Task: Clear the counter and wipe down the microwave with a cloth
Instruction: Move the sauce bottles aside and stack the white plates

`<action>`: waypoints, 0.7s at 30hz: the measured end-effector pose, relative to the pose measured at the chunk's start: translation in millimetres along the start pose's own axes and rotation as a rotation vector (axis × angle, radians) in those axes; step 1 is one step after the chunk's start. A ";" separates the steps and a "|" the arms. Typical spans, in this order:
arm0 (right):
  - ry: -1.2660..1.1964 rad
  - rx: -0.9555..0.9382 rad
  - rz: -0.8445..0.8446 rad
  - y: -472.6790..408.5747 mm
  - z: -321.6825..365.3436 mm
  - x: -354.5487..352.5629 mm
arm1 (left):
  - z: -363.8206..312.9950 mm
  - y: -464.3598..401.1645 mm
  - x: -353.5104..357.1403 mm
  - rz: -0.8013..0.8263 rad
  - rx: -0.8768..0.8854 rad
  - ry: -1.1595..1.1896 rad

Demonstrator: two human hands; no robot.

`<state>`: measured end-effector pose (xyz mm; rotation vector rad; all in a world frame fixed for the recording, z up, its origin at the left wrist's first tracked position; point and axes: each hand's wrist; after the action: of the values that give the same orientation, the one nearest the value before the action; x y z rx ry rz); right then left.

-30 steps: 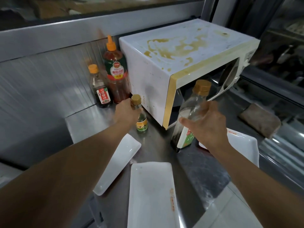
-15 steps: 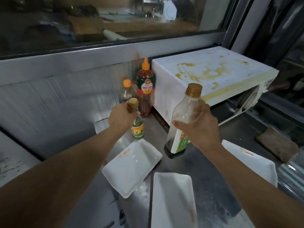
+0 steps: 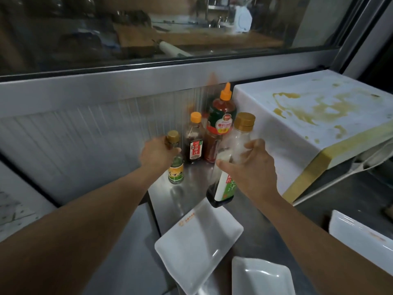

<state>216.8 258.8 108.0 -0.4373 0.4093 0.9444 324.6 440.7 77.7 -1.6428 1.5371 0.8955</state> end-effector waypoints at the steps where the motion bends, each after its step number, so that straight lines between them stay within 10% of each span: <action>1: 0.000 -0.001 0.003 -4.5 -1.0 5.5 | 1.7 -6.7 2.6 0.004 -0.004 -0.005; 21: 0.035 0.003 0.038 -50.7 -27.4 56.6 | 0.8 -83.6 50.5 -0.089 -0.012 -0.102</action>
<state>285.1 256.8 65.0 -0.4450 0.4524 0.9733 410.7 419.5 37.1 -1.6347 1.3814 0.9275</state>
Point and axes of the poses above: each hand's wrist, its own y-axis away from the middle knuckle, its own x-axis out of the palm, z = x × y, and after that the axes turned 13 degrees about -y, right-handed
